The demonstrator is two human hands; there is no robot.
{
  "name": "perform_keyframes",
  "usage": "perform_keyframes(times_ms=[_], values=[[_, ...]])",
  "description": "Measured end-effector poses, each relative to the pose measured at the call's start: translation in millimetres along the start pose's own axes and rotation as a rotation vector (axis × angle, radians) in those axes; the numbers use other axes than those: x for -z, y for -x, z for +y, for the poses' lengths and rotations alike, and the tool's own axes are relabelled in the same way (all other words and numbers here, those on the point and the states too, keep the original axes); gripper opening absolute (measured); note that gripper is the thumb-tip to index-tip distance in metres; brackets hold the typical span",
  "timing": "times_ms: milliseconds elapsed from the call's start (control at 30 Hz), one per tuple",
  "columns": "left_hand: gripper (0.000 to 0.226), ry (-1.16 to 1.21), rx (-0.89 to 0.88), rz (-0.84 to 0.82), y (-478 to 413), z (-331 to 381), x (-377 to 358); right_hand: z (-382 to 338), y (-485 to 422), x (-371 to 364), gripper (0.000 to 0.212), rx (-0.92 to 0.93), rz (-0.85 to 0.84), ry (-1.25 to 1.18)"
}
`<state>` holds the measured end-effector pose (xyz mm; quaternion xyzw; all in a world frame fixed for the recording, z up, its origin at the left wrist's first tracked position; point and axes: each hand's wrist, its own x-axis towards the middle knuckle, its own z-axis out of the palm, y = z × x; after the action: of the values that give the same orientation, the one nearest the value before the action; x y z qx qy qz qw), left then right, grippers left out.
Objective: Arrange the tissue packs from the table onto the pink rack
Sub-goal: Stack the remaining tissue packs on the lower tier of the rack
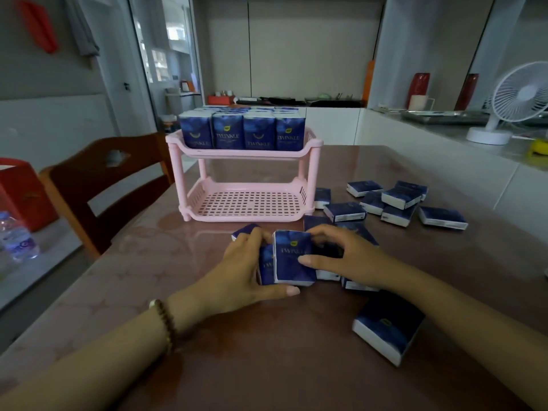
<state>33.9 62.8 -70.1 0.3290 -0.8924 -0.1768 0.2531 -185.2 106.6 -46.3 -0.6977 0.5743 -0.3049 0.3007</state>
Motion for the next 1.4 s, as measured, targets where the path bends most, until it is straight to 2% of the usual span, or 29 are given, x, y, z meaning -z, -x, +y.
perform_keyframes(times_ms=[100, 200, 300, 433, 500, 600, 767, 833, 933, 1133, 1267, 1400], values=[[0.054, 0.407, 0.056, -0.029, 1.5, 2.5, 1.5, -6.5, -2.9, -10.7, 0.04, 0.025, -0.007, -0.134], [0.04, 0.674, 0.176, 0.076, -3.4, 4.7, 7.1, -11.8, -6.6, -15.2, 0.046, 0.048, -0.005, -0.198], [0.035, 0.763, 0.25, 0.142, -8.9, 0.4, 17.9, -16.6, -13.6, -20.6, 0.056, 0.075, 0.001, -0.254], [0.036, 0.804, 0.203, 0.285, -15.7, 1.6, 35.5, -31.1, -29.2, -25.5, 0.034, 0.087, -0.024, -0.406], [0.038, 0.801, 0.162, 0.321, -18.6, 0.9, 45.9, -41.2, -38.4, -24.0, 0.035, 0.113, 0.002, -0.421], [0.047, 0.66, 0.094, 0.367, -22.1, -7.3, 67.4, -58.0, -55.2, -17.4, 0.038, 0.15, 0.081, -0.447], [0.059, 0.014, 0.015, 0.507, -33.8, -30.9, 114.7, -81.0, -84.1, 3.0, 0.028, 0.209, 0.178, -0.451], [0.071, -0.234, 0.036, 0.488, -42.7, -42.2, 128.1, -86.6, -94.2, 10.2, 0.029, 0.223, 0.202, -0.444], [0.081, -0.422, 0.099, 0.406, -56.8, -58.6, 138.6, -89.3, -106.7, 17.3, 0.025, 0.232, 0.214, -0.446], [0.083, -0.551, 0.146, 0.367, -79.0, -78.1, 140.5, -82.1, -119.9, 16.1, 0.024, 0.197, 0.214, -0.433], [0.083, -0.501, 0.137, 0.377, -84.4, -77.0, 139.4, -78.1, -120.7, 9.8, 0.026, 0.176, 0.194, -0.452], [0.075, -0.391, 0.08, 0.43, -74.5, -75.1, 132.7, -72.3, -120.5, 0.7, 0.034, 0.159, 0.144, -0.44]])
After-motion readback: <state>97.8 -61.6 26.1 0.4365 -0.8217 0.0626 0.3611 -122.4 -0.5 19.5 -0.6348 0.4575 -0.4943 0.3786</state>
